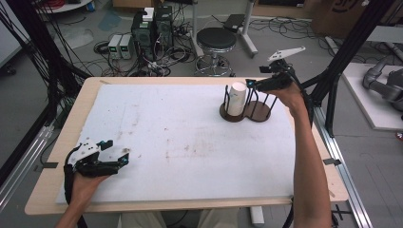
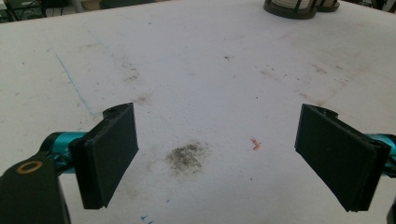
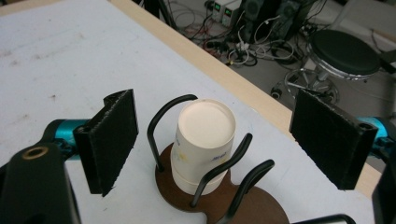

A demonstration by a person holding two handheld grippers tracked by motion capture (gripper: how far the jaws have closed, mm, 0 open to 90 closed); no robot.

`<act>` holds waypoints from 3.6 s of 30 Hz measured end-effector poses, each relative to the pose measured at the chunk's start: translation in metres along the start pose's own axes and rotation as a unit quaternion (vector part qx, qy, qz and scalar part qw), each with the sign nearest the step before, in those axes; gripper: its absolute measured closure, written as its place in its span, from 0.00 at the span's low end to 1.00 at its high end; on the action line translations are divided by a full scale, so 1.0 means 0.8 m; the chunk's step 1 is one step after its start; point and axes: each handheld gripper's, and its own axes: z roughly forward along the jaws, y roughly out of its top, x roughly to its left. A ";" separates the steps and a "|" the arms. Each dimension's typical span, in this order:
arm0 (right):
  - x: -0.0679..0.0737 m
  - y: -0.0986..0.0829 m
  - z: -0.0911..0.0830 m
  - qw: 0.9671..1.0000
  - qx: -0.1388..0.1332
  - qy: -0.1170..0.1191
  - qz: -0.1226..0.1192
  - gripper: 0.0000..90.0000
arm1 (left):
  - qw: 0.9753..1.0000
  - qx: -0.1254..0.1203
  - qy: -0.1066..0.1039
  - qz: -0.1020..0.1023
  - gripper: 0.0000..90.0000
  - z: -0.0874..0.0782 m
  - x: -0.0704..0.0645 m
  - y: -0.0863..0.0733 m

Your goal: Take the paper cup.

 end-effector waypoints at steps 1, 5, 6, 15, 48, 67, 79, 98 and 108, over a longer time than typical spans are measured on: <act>0.000 0.000 0.000 1.000 0.000 0.000 0.000 0.18 | 1.000 0.001 0.000 0.000 0.14 0.000 0.000 0.000; -0.004 0.013 0.015 1.000 0.027 0.005 -0.009 0.18 | 1.000 0.001 0.000 -0.001 0.14 0.000 0.001 0.000; -0.007 0.020 0.020 0.999 0.038 0.004 -0.014 0.18 | 1.000 0.001 0.000 -0.001 0.14 0.000 0.001 0.000; -0.012 0.038 0.040 0.996 0.082 0.014 -0.022 0.18 | 1.000 0.000 -0.002 0.002 0.14 0.000 0.000 0.000; -0.005 0.010 0.111 0.980 0.193 0.033 -0.025 0.18 | 1.000 0.001 -0.004 0.003 0.14 0.000 0.000 0.000; -0.003 0.010 0.113 0.978 0.206 0.021 -0.033 0.38 | 1.000 0.004 -0.005 0.000 0.14 0.001 0.001 0.000; -0.004 0.013 0.110 0.979 0.201 0.020 -0.028 0.39 | 1.000 0.006 -0.005 -0.001 0.14 0.001 0.001 0.001; -0.007 0.064 0.057 0.990 0.143 0.004 -0.004 0.41 | 1.000 0.008 -0.004 0.000 0.14 0.002 0.001 0.001; -0.005 0.098 0.020 0.994 0.111 -0.010 -0.005 0.42 | 1.000 0.006 -0.006 -0.002 0.14 0.002 0.001 0.001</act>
